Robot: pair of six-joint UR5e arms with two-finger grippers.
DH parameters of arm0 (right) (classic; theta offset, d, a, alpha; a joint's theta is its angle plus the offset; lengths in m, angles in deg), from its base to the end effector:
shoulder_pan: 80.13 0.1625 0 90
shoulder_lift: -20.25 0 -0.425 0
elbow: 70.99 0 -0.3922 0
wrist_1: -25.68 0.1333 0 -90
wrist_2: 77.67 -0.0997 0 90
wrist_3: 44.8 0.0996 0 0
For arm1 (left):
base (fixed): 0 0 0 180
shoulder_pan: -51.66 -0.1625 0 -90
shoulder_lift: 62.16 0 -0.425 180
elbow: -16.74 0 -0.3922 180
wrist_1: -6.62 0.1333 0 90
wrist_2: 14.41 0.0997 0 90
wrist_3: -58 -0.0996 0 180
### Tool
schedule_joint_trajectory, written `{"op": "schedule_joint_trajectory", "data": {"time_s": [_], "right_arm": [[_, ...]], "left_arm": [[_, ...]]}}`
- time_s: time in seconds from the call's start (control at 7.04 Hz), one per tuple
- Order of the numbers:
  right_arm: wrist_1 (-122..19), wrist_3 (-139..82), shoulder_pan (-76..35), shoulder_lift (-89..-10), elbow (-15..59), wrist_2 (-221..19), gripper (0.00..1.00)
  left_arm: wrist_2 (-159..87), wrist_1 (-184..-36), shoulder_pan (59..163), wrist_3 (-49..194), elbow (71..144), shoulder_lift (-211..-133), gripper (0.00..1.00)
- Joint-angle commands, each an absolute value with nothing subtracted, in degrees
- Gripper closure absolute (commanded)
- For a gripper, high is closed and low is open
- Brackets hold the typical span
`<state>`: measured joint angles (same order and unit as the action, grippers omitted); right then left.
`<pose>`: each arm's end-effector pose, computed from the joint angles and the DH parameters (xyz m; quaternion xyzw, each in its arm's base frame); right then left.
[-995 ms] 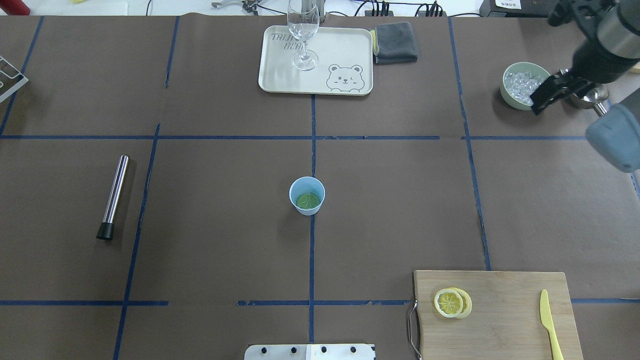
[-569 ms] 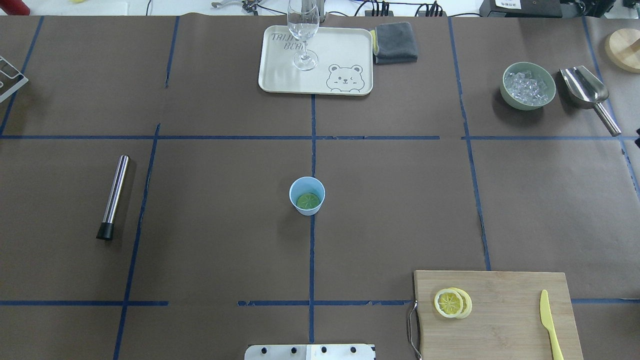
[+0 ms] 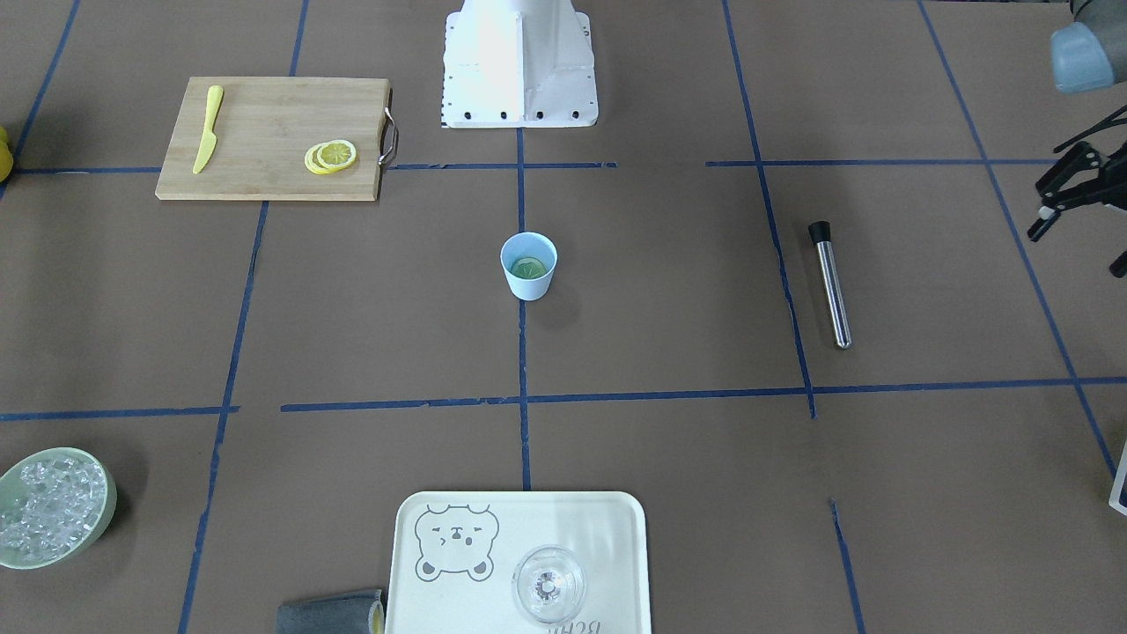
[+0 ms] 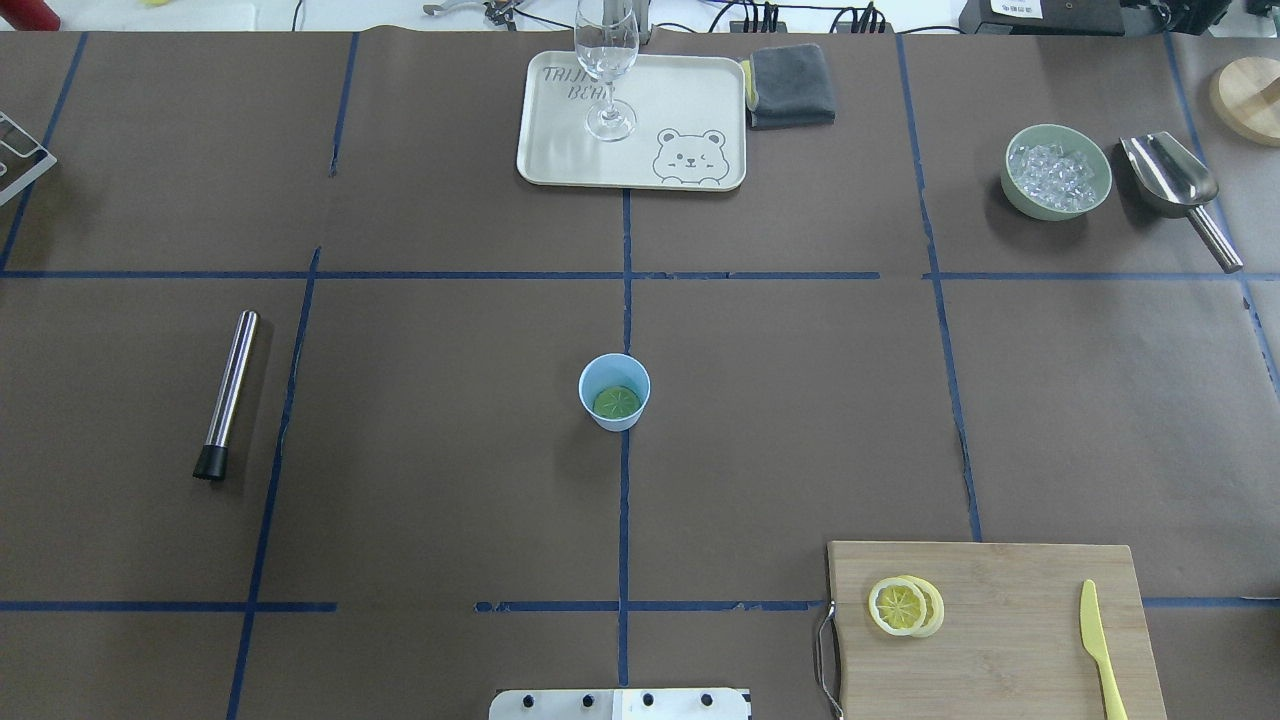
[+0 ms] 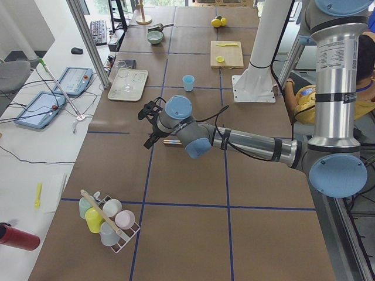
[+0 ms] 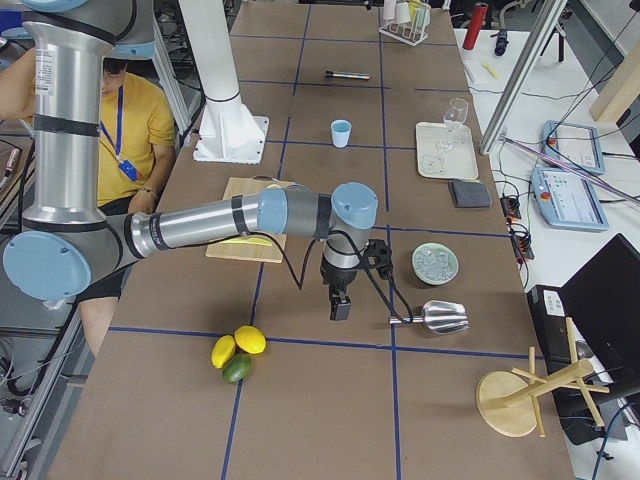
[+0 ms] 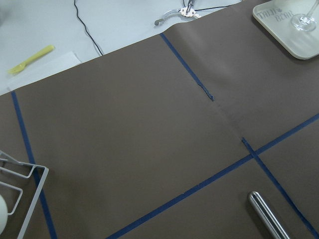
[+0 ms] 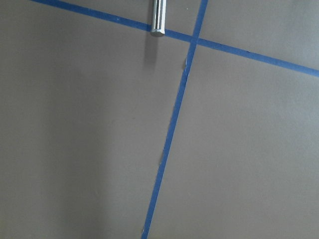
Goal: Squeeze lemon into cup
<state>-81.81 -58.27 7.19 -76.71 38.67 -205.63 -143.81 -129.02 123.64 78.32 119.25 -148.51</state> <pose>0.0521 -0.4268 0.5847 -0.0088 -0.3272 -0.1193 0.9373 0.0822 -0.4791 0.4898 0.3088 0.4246 0.1375 0.8399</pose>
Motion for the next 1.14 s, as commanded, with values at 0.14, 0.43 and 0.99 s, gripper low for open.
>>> {"op": "schedule_joint_trajectory", "data": {"time_s": [0.14, 0.43, 0.99], "right_arm": [[-81.7, -59.6, 8.2, -77.6, 38.1, -205.7, 0.0], [-81.7, -59.7, 8.3, -77.7, 38.1, -205.7, 0.0], [-81.8, -60.3, 8.8, -78.0, 38.0, -205.7, 0.0]], "left_arm": [[-132.6, -129.6, 113.4, 91.6, 117.9, -148.7, 0.0], [-126.8, -129.7, 105.6, 105.9, 116.8, -150.0, 0.18], [-120.5, -130.0, 97.5, 112.7, 109.5, -155.7, 0.25]]}}
